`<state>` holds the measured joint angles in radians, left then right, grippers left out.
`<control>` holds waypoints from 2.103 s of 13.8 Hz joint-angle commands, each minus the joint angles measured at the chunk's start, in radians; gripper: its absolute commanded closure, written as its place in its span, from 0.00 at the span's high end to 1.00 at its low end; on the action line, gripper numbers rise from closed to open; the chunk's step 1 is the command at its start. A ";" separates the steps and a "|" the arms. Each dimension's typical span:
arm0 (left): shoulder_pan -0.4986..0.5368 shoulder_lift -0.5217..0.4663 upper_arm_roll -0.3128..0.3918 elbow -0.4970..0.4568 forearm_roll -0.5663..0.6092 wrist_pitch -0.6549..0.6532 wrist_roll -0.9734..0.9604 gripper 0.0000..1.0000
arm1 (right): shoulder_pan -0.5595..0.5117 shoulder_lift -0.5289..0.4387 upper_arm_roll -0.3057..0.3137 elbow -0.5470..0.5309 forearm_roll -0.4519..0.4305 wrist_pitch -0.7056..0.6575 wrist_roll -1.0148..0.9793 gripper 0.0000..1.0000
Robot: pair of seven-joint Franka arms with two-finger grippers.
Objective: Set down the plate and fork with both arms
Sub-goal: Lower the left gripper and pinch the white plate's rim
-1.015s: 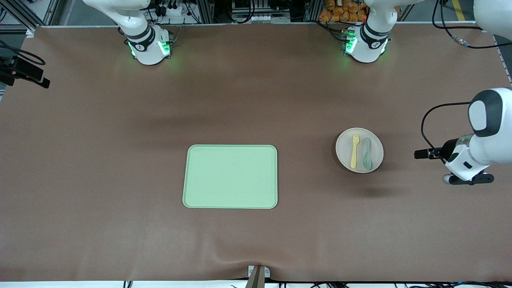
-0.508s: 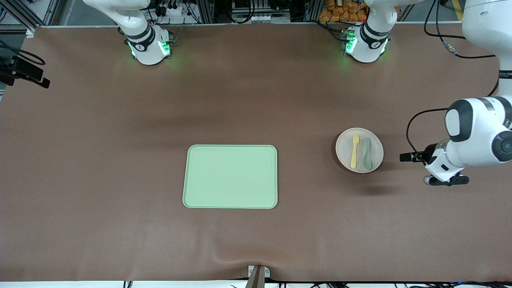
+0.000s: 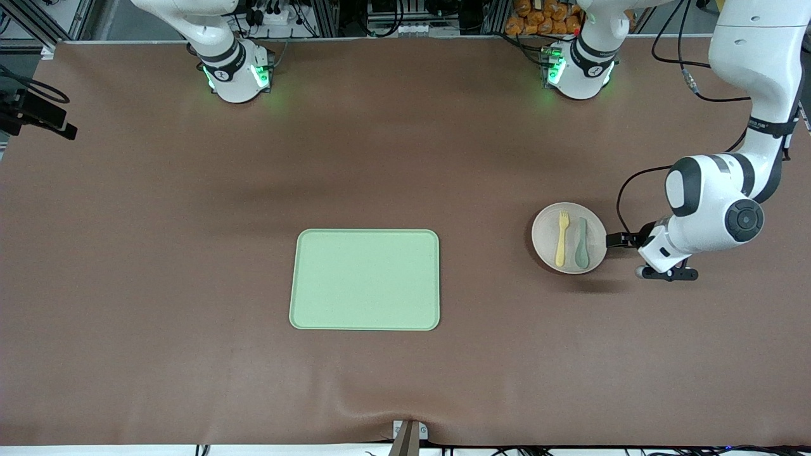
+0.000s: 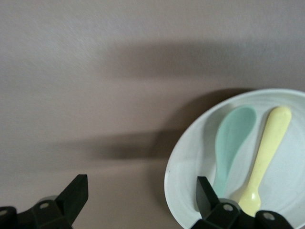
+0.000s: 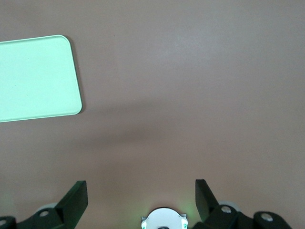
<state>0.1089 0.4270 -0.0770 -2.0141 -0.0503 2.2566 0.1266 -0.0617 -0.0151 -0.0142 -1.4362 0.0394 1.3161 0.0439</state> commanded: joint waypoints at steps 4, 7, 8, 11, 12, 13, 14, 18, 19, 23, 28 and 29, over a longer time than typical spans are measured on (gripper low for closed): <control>0.014 0.010 -0.012 -0.043 -0.082 0.063 0.122 0.89 | -0.009 -0.014 0.003 -0.015 0.008 -0.003 0.011 1.00; 0.014 0.032 -0.012 -0.043 -0.094 0.081 0.143 0.71 | -0.010 -0.014 0.003 -0.015 0.008 -0.003 0.011 1.00; 0.015 0.033 -0.012 -0.043 -0.094 0.081 0.148 0.70 | -0.010 -0.014 0.003 -0.015 0.008 -0.003 0.011 1.00; 0.014 0.039 -0.012 -0.041 -0.117 0.081 0.163 0.61 | -0.010 -0.014 0.003 -0.015 0.008 -0.003 0.011 1.00; 0.014 0.042 -0.017 -0.041 -0.129 0.081 0.166 0.60 | -0.012 -0.014 0.003 -0.015 0.008 -0.003 0.011 1.00; 0.014 0.045 -0.023 -0.041 -0.137 0.083 0.174 0.57 | -0.012 -0.014 0.003 -0.013 0.008 -0.003 0.011 1.00; 0.012 0.047 -0.023 -0.040 -0.148 0.083 0.177 0.56 | -0.012 -0.014 0.003 -0.013 0.008 -0.003 0.011 1.00; 0.015 0.049 -0.023 -0.040 -0.152 0.083 0.211 0.42 | -0.012 -0.014 0.003 -0.013 0.008 -0.003 0.011 1.00; 0.015 0.049 -0.023 -0.040 -0.154 0.083 0.229 0.42 | -0.013 -0.014 0.003 -0.015 0.008 -0.003 0.011 1.00; 0.026 0.058 -0.024 -0.035 -0.155 0.083 0.234 0.35 | -0.015 -0.009 0.002 -0.013 0.008 0.009 0.011 1.00; 0.025 0.062 -0.026 -0.035 -0.168 0.083 0.234 0.26 | -0.015 -0.006 0.002 -0.013 0.008 0.011 0.011 1.00; 0.020 0.062 -0.026 -0.034 -0.168 0.083 0.234 0.26 | -0.015 -0.006 0.002 -0.015 0.008 0.009 0.011 1.00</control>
<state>0.1235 0.4817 -0.0922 -2.0516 -0.1877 2.3259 0.3327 -0.0634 -0.0143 -0.0203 -1.4387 0.0394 1.3205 0.0441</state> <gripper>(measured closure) 0.736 0.000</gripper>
